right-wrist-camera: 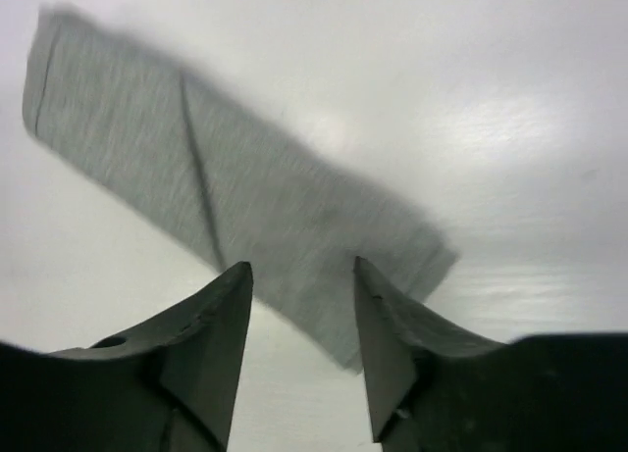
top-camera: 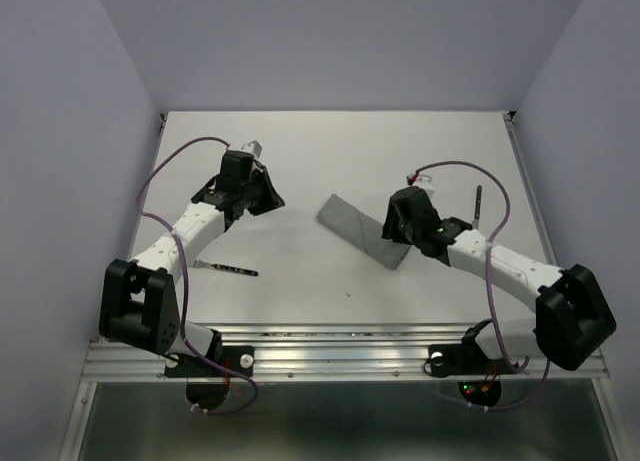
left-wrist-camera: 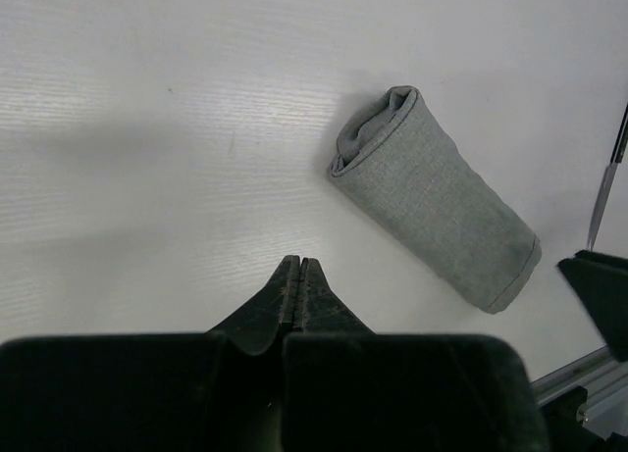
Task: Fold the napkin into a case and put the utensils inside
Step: Pick up the knife from the corner of the board.
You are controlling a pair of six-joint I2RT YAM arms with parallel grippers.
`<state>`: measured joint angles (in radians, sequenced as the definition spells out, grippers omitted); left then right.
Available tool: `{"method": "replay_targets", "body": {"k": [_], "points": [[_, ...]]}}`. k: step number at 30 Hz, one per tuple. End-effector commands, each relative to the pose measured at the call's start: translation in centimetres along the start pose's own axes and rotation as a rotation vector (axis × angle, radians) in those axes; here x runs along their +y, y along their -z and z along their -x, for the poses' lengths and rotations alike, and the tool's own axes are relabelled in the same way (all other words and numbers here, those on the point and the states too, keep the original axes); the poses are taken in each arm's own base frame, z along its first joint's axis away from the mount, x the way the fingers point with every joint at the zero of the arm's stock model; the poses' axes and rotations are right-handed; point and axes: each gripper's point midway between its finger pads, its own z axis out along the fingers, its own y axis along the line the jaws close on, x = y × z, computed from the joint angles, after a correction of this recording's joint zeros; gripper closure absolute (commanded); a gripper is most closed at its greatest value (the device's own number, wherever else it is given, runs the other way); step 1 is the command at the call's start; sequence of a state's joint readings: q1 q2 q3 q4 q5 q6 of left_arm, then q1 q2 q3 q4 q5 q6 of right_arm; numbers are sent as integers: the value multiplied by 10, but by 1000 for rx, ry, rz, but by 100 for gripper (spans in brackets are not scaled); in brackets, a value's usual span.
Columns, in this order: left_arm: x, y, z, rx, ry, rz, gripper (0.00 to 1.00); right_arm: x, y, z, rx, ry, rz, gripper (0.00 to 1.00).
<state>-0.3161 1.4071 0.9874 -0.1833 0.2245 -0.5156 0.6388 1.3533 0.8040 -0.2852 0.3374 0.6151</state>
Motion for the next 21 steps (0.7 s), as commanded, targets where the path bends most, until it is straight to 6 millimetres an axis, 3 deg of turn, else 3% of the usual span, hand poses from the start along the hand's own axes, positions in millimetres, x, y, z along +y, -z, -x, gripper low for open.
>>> {"method": "replay_targets", "body": {"k": [1,2,3,4,11,16,17,21], "points": [[-6,10,13,-52,-44,-18,100,-75,20,79,-191,-112,-222,34],[-7,10,13,-50,-48,-18,100,-94,20,85,-192,-152,-260,21],[-7,11,13,-50,-52,-22,100,-105,18,90,-182,-191,-259,17],[-7,11,13,-47,-54,-22,99,-144,14,97,-180,-261,-337,16],[-11,7,6,-3,-83,-51,74,-232,-16,102,-79,-382,-493,15],[-13,2,2,27,-94,-73,71,-257,-48,105,-8,-364,-483,17],[-12,1,3,18,-96,-75,71,-258,-53,116,-17,-354,-478,20],[-12,-2,7,13,-101,-61,71,-269,-75,112,32,-325,-496,32]]}}
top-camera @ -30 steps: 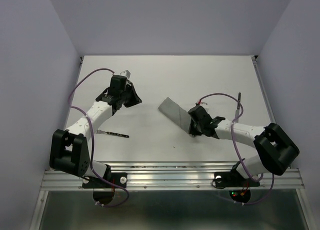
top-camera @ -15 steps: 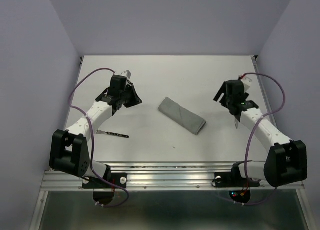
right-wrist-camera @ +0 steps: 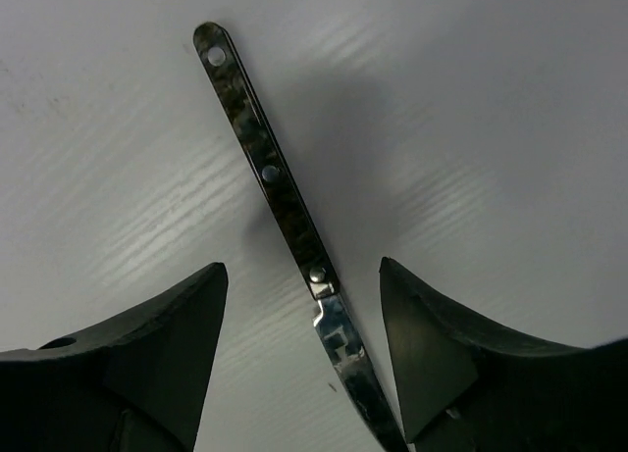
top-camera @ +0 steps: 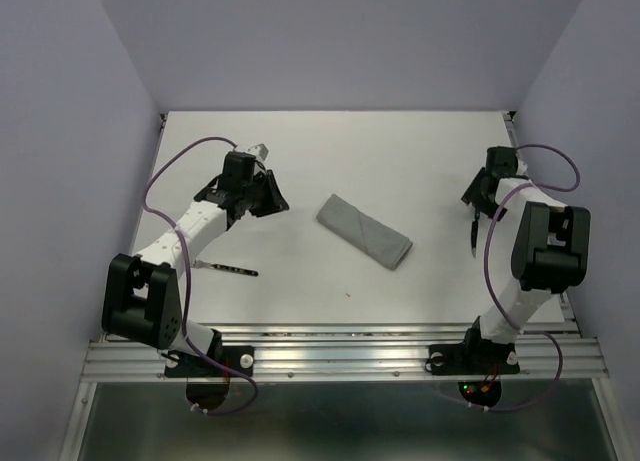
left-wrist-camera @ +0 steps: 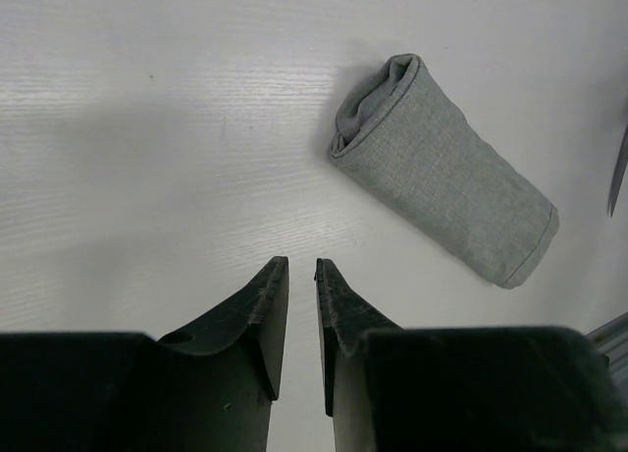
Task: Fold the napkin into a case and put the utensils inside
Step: Pick up the knife from the corner of the board.
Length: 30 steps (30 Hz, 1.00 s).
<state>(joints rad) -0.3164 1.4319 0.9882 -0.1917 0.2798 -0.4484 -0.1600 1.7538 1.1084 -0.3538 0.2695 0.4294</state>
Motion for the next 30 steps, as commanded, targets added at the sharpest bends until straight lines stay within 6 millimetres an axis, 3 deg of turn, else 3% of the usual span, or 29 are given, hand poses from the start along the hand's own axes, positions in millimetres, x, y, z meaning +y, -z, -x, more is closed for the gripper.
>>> {"method": "replay_targets", "body": {"k": [1,5,10,15,19,24,30], "points": [[-10,1,18,-34,-42,-26,72,12,-12,26,-26,47,37,35],[-15,2,24,-34,-50,-39,72,22,-26,26,0,73,62,48],[-15,0,26,-24,-58,-35,73,30,-25,17,46,112,118,55],[-17,-6,27,-9,-63,-42,73,43,-20,10,76,188,215,76],[-17,-8,28,-2,-69,-40,74,71,-8,-3,71,370,272,96],[-21,-8,32,-12,-65,-52,74,96,5,-40,108,594,263,95],[-20,-7,29,-4,-62,-54,75,114,42,-66,67,651,381,85]]}}
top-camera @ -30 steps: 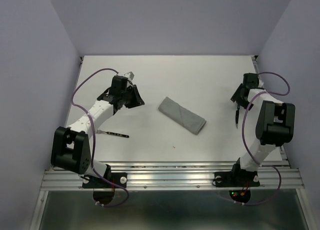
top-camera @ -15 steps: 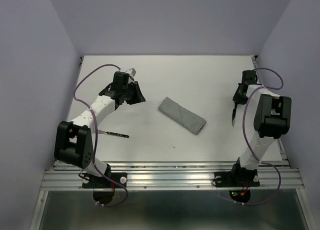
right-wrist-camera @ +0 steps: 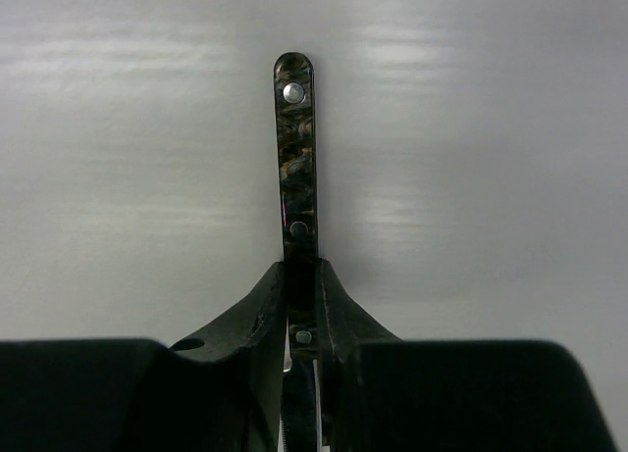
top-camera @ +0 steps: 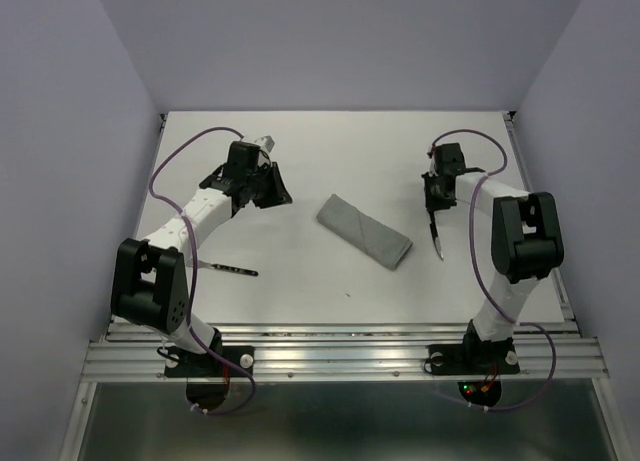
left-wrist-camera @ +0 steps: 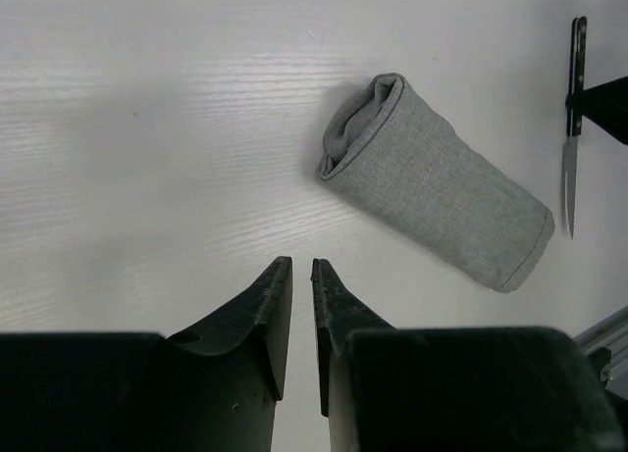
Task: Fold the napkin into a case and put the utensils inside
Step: Pick up the knife from the corner of the board.
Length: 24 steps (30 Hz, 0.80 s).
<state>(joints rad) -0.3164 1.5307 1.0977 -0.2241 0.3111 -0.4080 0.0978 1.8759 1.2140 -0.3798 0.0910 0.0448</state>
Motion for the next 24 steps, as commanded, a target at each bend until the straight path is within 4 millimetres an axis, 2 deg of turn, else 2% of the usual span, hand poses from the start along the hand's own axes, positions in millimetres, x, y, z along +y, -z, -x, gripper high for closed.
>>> {"method": "replay_targets", "body": {"k": [1,5,7,8,11,17,21,23,24], "points": [[-12,7,16,-39,-28,-37,75,18,27,-2,-41,94,62,85],[-15,8,14,-31,-28,-55,75,11,42,-6,-79,97,41,83],[-17,8,13,-29,-23,-68,75,10,47,0,-122,94,36,81],[-18,7,14,-31,-20,-73,75,9,49,2,-135,83,29,77],[-21,7,13,-25,-16,-88,75,5,49,5,-153,72,5,74],[-22,12,15,-36,-23,-89,75,19,45,-5,-189,114,95,67],[-22,14,13,-37,-21,-88,75,12,52,-1,-261,111,64,62],[-22,14,13,-37,-21,-87,75,8,59,3,-266,93,40,54],[-23,14,14,-37,-22,-90,75,7,61,-1,-242,95,37,52]]}}
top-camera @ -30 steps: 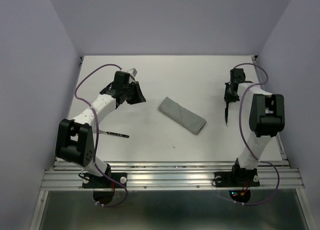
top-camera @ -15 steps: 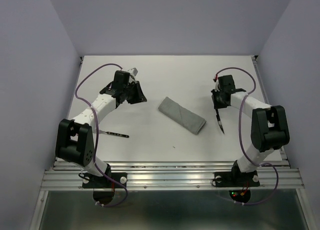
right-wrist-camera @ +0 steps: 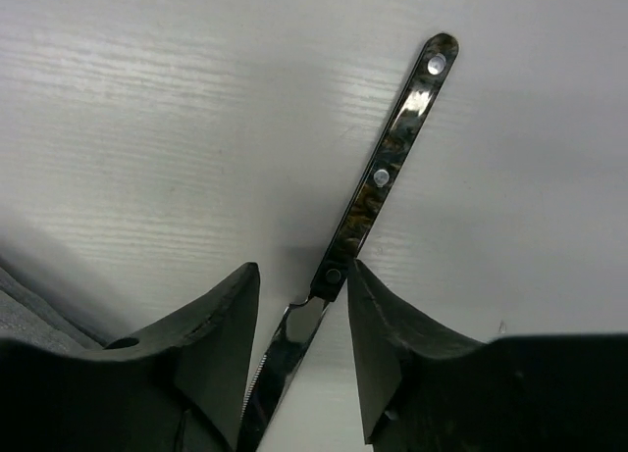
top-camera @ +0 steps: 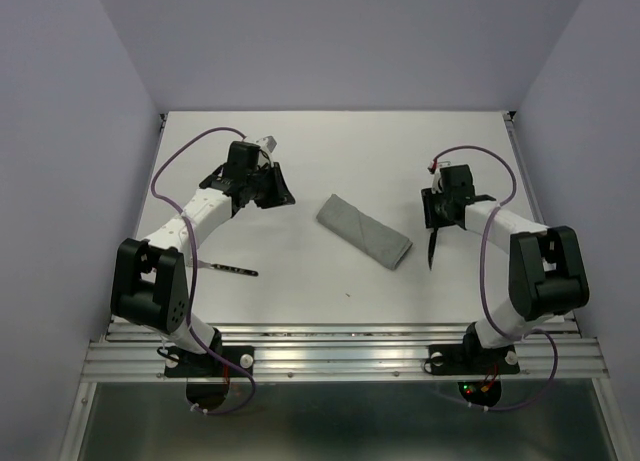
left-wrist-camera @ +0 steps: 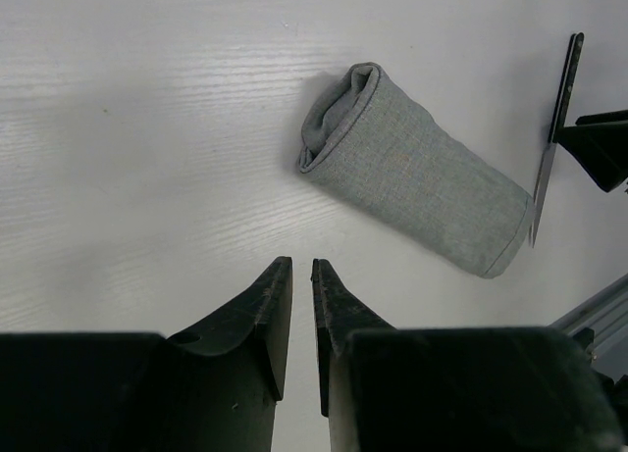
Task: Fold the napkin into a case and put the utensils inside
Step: Pick up the knife from the corner of the board.
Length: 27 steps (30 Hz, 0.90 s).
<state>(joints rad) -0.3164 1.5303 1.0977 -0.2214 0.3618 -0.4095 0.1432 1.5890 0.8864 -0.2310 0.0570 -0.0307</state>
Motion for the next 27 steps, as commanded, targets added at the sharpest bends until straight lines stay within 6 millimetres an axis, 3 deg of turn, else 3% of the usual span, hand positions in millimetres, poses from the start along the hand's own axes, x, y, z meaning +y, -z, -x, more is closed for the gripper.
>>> {"method": "replay_targets", "body": {"k": [1,4,8,12,21,26,27], "points": [[-15,12,16,-56,-23,-43,75,-10,18,40,-126,-10,-37,51],[-15,12,16,-54,-25,-45,75,-11,20,37,-116,-31,-51,40],[-14,12,16,-54,-26,-43,75,-14,21,27,-103,-105,-81,40],[-13,11,14,-49,-25,-43,75,-17,18,17,-80,-182,-116,29],[-13,12,13,-50,-34,-41,75,-14,-10,3,12,-258,-117,53],[-12,13,11,-48,-31,-40,75,-14,-19,-6,54,-255,-127,60],[-12,12,11,-48,-31,-40,75,-14,-19,-8,59,-255,-126,67]]}}
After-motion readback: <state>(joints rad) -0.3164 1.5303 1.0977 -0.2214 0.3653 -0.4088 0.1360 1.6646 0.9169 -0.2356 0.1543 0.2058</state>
